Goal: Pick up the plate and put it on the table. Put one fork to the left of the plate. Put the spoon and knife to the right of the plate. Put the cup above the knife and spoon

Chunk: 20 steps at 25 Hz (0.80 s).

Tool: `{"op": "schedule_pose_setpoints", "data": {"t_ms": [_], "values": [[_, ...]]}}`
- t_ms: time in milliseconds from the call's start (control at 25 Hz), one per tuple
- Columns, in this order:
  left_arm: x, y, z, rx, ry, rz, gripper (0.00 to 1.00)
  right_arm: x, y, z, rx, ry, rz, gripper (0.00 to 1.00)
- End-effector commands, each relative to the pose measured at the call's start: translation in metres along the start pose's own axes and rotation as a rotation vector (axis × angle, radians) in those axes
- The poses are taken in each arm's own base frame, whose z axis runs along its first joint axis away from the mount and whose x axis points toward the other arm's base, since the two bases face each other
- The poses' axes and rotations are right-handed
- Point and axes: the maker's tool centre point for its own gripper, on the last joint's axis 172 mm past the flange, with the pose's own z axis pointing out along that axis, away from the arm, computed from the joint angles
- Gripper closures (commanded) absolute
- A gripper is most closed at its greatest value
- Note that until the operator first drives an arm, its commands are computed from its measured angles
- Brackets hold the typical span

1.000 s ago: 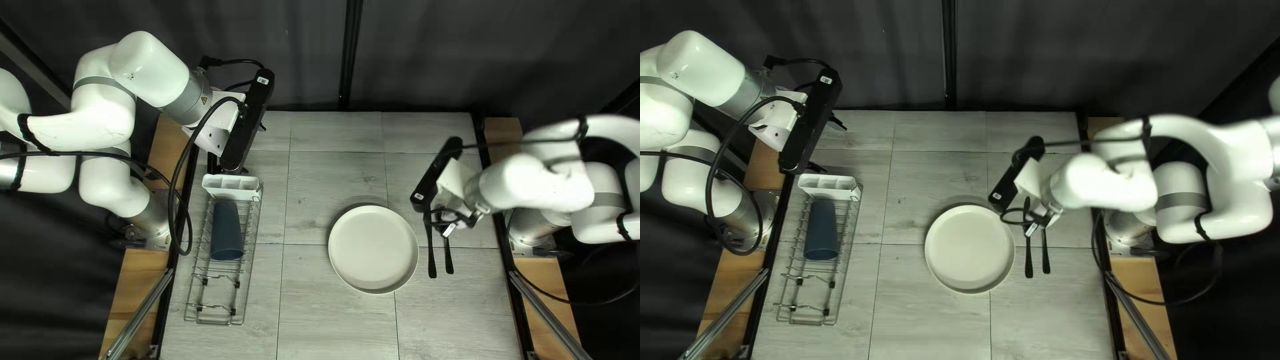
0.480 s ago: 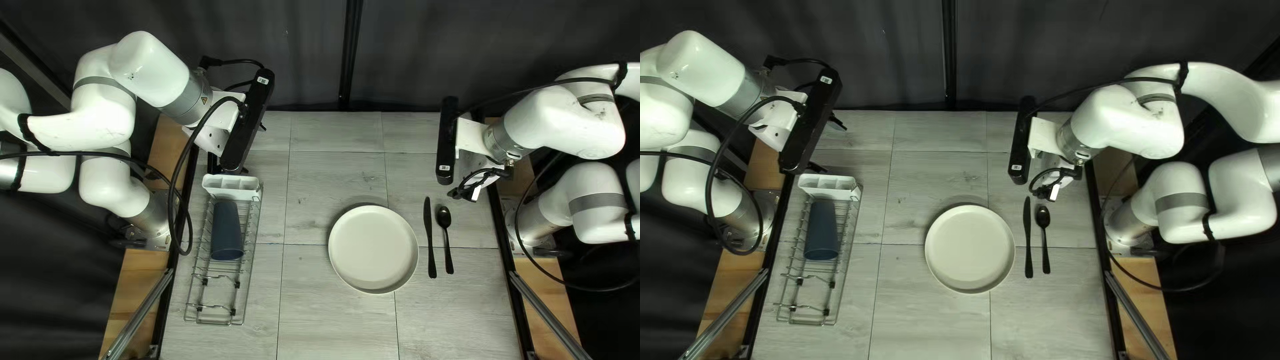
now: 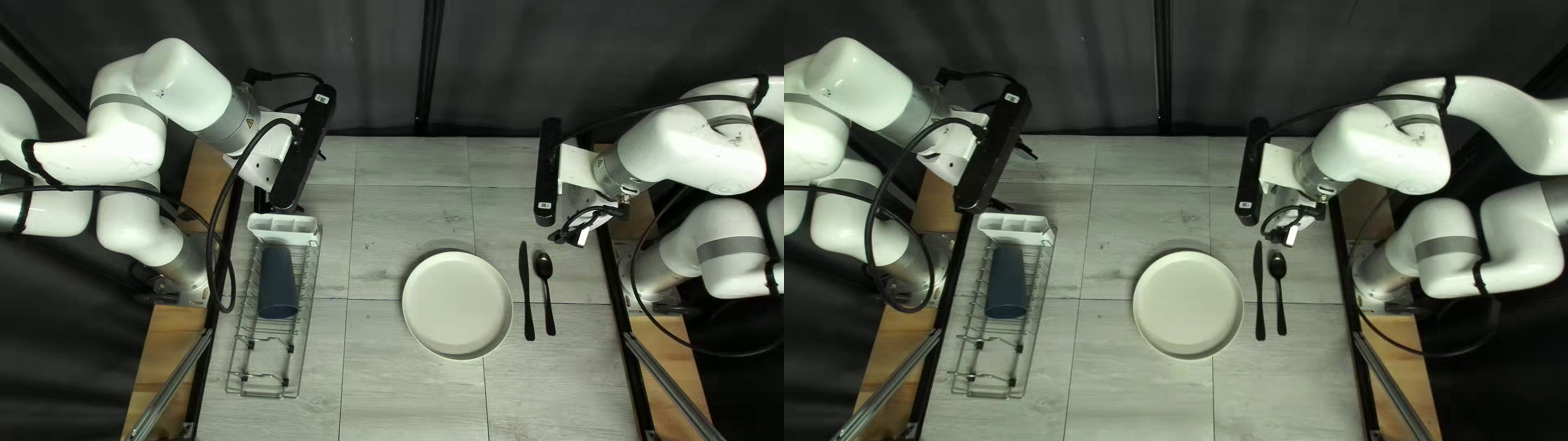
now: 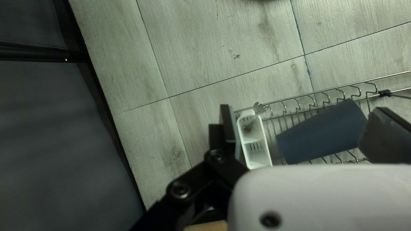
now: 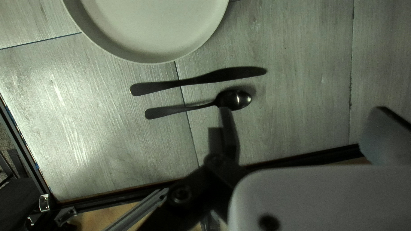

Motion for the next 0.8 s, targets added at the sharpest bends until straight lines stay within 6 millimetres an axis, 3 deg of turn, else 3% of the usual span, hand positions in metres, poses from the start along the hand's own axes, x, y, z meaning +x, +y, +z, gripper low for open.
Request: {"op": "schedule_pose_setpoints", "data": {"t_ms": [40, 80, 120, 240, 440, 520, 800], "values": [[-0.002, -0.001, 0.007, -0.017, 0.003, -0.002, 0.0, 0.0, 0.0, 0.0, 0.0, 0.0, 0.0, 0.0], [-0.002, -0.002, 0.013, -0.022, -0.005, 0.021, 0.0, 0.0, 0.0, 0.0, 0.0, 0.0, 0.0, 0.0], [-0.002, -0.001, 0.034, -0.038, -0.037, 0.072, 0.0, 0.0, 0.0, 0.0, 0.0, 0.0, 0.0, 0.0], [-0.004, 0.003, 0.068, -0.083, -0.088, 0.181, 0.0, 0.0, 0.0, 0.0, 0.0, 0.0, 0.0, 0.0], [-0.014, 0.02, 0.102, -0.163, -0.165, 0.323, 0.0, 0.0, 0.0, 0.0, 0.0, 0.0, 0.0, 0.0], [-0.02, 0.026, 0.111, -0.184, -0.178, 0.378, 0.0, 0.0, 0.0, 0.0, 0.0, 0.0, 0.0, 0.0], [-0.022, 0.025, 0.112, -0.184, -0.182, 0.38, 0.0, 0.0, 0.0, 0.0, 0.0, 0.0, 0.0, 0.0]]}}
